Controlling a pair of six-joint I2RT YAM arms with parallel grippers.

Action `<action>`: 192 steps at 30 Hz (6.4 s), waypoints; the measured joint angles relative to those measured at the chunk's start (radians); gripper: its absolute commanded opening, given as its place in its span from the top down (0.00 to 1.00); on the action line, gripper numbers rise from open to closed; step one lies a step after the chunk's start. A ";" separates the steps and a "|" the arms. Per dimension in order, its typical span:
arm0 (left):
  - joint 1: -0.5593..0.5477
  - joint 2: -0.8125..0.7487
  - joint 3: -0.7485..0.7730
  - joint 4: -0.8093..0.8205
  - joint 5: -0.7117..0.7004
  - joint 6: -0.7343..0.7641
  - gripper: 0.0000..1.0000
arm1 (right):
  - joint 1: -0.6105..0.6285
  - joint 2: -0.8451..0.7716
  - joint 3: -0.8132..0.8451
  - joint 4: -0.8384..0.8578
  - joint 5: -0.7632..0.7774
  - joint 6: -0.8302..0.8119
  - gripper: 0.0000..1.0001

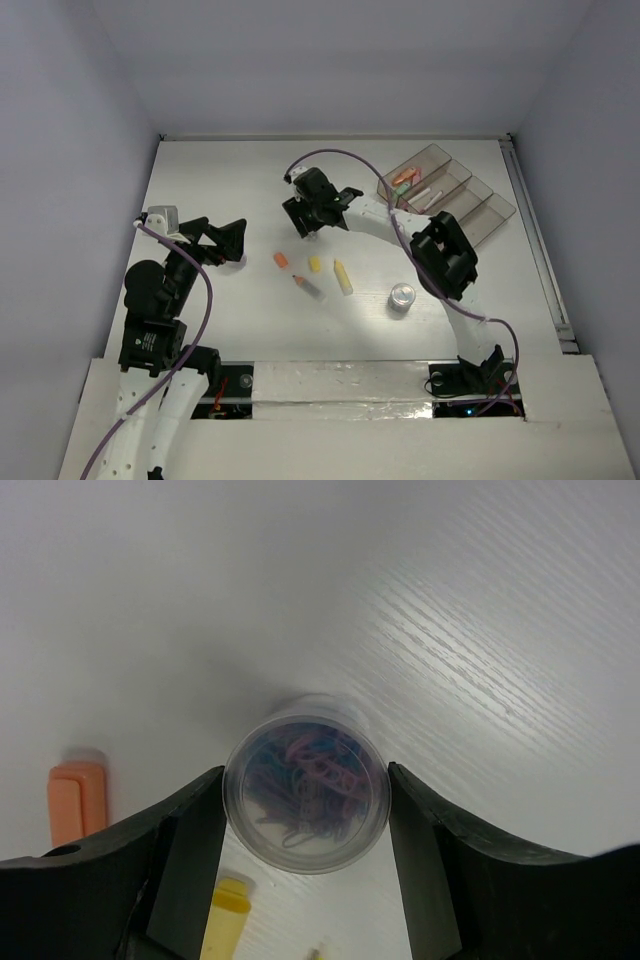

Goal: Sort the stationery into containers
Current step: Pick up the stationery from the center of the board, then place the stationery in the storage box, then pick up the stationery from the center of the board, then place the stationery in the storage box.

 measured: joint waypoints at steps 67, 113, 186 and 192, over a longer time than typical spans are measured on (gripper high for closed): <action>-0.121 -0.048 0.000 -0.002 -0.021 0.001 0.01 | -0.879 -0.385 -0.521 0.292 0.191 0.329 0.17; -0.019 -0.029 0.000 -0.003 -0.060 0.010 0.01 | 0.259 0.145 0.068 0.365 -0.341 -0.117 0.07; -0.039 -0.024 0.000 -0.002 -0.028 0.010 0.01 | -0.655 -0.832 -0.882 0.702 0.227 0.274 0.50; -0.048 -0.024 0.000 -0.002 -0.028 0.010 0.01 | -0.730 -0.826 -0.938 0.622 0.251 0.332 0.50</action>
